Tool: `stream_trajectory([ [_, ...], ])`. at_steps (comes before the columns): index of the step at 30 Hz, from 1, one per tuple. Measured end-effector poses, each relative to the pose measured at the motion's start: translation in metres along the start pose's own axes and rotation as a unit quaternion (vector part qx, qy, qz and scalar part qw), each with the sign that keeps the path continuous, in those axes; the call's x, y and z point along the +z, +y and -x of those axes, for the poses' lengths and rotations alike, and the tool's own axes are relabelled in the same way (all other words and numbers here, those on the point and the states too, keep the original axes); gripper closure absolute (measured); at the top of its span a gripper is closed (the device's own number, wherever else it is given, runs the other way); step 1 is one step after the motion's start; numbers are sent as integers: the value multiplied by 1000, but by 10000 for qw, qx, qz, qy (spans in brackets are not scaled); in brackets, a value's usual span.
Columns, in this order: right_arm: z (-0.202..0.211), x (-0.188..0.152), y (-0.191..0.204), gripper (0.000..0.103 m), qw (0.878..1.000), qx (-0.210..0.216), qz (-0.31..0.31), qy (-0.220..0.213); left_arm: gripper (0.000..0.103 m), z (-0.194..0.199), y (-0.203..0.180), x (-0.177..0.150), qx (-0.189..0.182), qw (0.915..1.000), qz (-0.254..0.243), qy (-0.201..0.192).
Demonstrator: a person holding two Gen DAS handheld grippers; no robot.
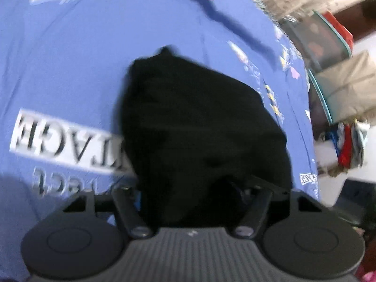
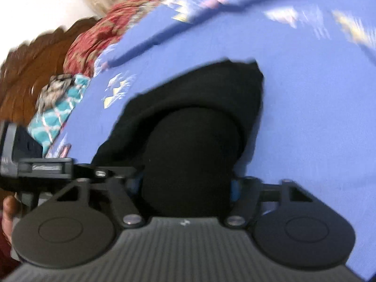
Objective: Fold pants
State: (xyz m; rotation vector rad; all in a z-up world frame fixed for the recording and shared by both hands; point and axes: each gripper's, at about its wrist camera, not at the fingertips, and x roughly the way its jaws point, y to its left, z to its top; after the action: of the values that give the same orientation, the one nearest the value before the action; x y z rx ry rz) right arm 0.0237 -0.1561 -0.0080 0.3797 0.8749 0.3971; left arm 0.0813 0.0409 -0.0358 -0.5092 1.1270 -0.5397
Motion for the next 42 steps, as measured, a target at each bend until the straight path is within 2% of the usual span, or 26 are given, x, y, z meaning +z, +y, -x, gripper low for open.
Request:
stream_trajectory([
  [2, 10, 14, 14, 49, 9988, 73, 330, -347, 50, 13, -17, 20, -318, 9991, -192, -199],
  [5, 18, 51, 24, 50, 9930, 103, 586, -1024, 50, 29, -41, 61, -375, 9947, -634, -717],
  [8, 17, 94, 28, 50, 9809, 135, 787, -1776, 50, 37, -62, 112, -419, 9844, -1084, -1320],
  [11, 1, 132, 18, 50, 9704, 146, 930, -2224, 48, 30, -71, 159, -302, 9753, -1334, -1734],
  [14, -39, 168, -9, 50, 9703, 95, 758, -2297, 48, 4, -64, 196, -58, 9730, -1365, -1860],
  [17, -85, 184, -38, 50, 9777, -46, 443, -2051, 48, -38, -42, 226, 163, 9793, -1146, -1663],
  [19, -109, 183, -57, 50, 9834, -171, 242, -1788, 48, -69, -23, 236, 365, 9850, -934, -1406],
  [21, -130, 178, -69, 50, 9882, -337, 82, -1490, 48, -90, -11, 236, 496, 9891, -768, -1153],
  [23, -145, 168, -80, 47, 9905, -551, -67, -1261, 48, -104, -1, 226, 685, 9895, -695, -1063],
  [25, -142, 161, -84, 41, 9902, -558, -263, -1255, 41, -110, 2, 218, 990, 9864, -751, -1080],
  [26, -138, 160, -85, 38, 9904, -538, -353, -1225, 34, -108, 2, 215, 1054, 9859, -725, -1076],
  [28, -126, 162, -75, 32, 9896, -794, -281, -1167, 30, -94, -1, 209, 1267, 9829, -629, -1182],
  [30, -105, 158, -63, 24, 9838, -1231, -70, -1299, 14, -72, -9, 196, 1559, 9745, -716, -1445],
  [31, -93, 153, -58, 16, 9799, -1380, 25, -1437, 9, -60, -16, 184, 1777, 9673, -818, -1613],
  [32, -80, 143, -53, 14, 9770, -1460, 94, -1555, 3, -49, -22, 172, 1965, 9608, -922, -1723],
  [33, -65, 132, -47, 14, 9759, -1469, 150, -1606, 2, -38, -30, 156, 2145, 9539, -1048, -1821],
  [37, -18, 79, -23, 8, 9783, -1419, 315, -1475, 0, -4, -55, 105, 2630, 9371, -1339, -1862],
  [41, 6, 35, 1, 8, 9802, -1569, 261, -1178, 0, 32, -73, 46, 2841, 9281, -1456, -1914],
  [42, 13, 25, 5, 8, 9808, -1595, 174, -1105, 0, 37, -77, 40, 2884, 9274, -1455, -1889],
])
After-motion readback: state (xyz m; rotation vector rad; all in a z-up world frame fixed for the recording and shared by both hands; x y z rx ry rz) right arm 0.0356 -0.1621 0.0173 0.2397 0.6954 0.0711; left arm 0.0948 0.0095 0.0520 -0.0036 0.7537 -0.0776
